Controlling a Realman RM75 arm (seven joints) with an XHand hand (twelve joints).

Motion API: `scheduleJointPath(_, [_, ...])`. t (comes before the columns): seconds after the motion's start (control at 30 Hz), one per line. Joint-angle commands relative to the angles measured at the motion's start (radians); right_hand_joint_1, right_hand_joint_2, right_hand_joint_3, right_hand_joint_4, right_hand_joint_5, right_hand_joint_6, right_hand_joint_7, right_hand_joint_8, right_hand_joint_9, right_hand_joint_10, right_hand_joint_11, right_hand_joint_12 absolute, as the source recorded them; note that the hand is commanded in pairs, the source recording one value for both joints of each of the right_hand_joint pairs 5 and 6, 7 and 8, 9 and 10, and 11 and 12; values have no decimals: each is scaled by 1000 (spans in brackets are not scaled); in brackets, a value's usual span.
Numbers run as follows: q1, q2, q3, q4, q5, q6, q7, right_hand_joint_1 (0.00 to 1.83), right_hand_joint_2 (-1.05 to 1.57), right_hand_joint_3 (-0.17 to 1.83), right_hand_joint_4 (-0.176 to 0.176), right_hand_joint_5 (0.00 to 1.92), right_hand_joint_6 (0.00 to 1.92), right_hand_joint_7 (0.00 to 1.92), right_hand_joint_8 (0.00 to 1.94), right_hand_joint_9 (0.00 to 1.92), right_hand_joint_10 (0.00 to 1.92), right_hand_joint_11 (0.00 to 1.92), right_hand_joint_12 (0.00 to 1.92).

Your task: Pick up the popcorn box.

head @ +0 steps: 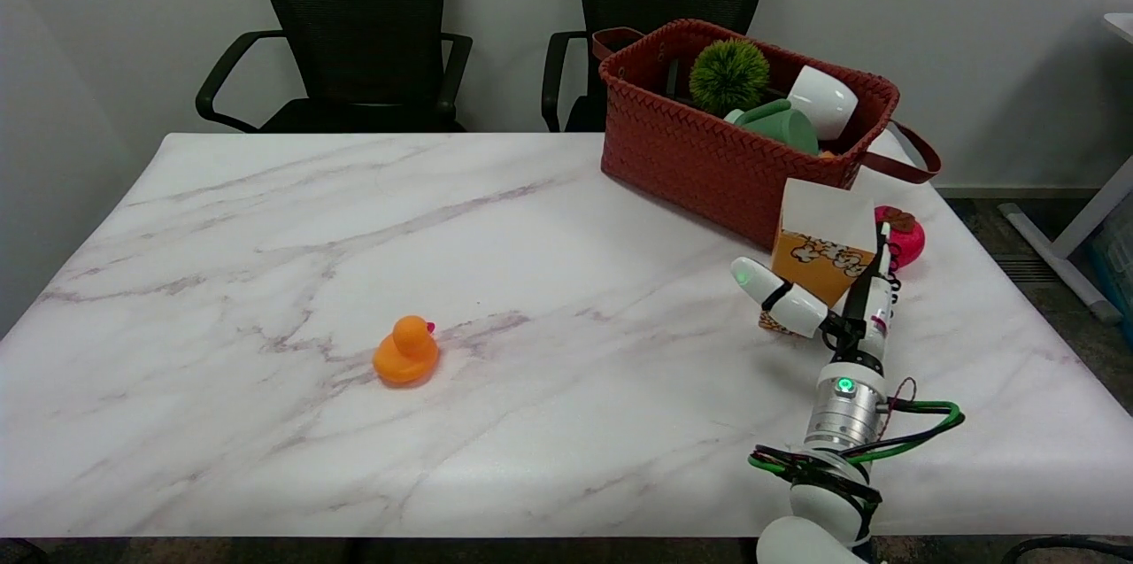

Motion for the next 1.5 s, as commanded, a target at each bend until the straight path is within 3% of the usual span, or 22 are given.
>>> scheduleJointPath(0.03, [42,2,15,-37,28,-50,11,974,184,137,0,0,0,0,0,1,1,0,0])
scheduleJointPath(0.33, [47,3,10,-45,37,-35,30,1001,230,67,0,0,0,33,33,151,151,0,0])
scheduleJointPath(0.5, [47,3,5,-45,42,-15,30,1028,275,41,0,0,0,264,264,339,339,20,20])
scheduleJointPath(0.67, [47,0,4,-41,41,7,30,1047,356,-2,0,2,2,665,665,607,607,361,361])
scheduleJointPath(0.8, [47,0,2,-39,35,14,30,1058,374,43,0,63,63,771,771,712,712,462,462])
scheduleJointPath(1.5, [50,-5,1,-16,29,19,32,1089,439,97,0,177,177,946,946,808,808,686,686])
